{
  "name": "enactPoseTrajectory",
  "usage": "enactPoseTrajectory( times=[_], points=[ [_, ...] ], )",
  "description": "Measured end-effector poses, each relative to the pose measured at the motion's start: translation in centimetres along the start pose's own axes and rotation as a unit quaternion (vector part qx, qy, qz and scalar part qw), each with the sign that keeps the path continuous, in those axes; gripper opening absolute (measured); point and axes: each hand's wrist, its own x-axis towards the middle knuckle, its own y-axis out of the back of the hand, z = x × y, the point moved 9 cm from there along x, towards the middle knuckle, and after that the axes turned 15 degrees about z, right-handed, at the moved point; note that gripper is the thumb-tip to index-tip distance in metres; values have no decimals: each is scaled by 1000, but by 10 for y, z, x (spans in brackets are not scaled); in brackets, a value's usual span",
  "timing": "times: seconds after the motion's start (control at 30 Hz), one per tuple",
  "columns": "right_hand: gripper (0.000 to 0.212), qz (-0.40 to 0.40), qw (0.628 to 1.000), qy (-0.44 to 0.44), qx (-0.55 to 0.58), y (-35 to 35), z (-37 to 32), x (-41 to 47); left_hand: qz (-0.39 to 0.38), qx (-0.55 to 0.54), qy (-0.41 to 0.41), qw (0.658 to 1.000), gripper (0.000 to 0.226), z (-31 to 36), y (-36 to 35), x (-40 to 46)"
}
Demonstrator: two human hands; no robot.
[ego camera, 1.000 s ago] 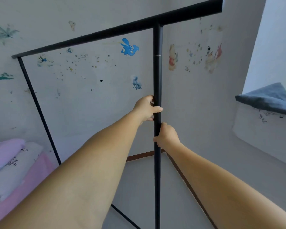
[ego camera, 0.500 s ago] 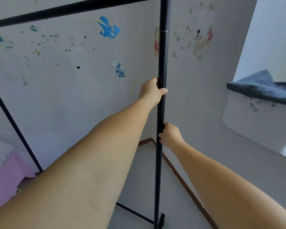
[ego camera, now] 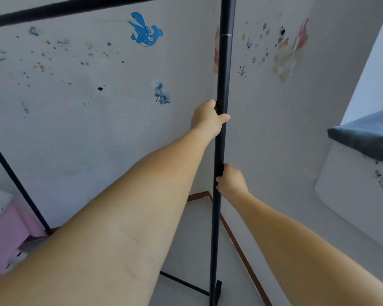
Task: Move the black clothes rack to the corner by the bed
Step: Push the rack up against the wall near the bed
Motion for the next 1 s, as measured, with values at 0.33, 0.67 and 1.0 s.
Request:
enactPoseTrajectory(
  times=[0.33,0.67,1.0],
  points=[
    [25,-9,999,25,22,-13,15,90,1,12,0,1000,41,-4,-64,72],
    [29,0,999,19,40,-35,23,169,-5,-13,-12,1000,37,-18,-110,140],
    [31,-7,1000,1,13,-69,25,254,-36,-12,-40,998,32,-35,-152,220]
  ],
)
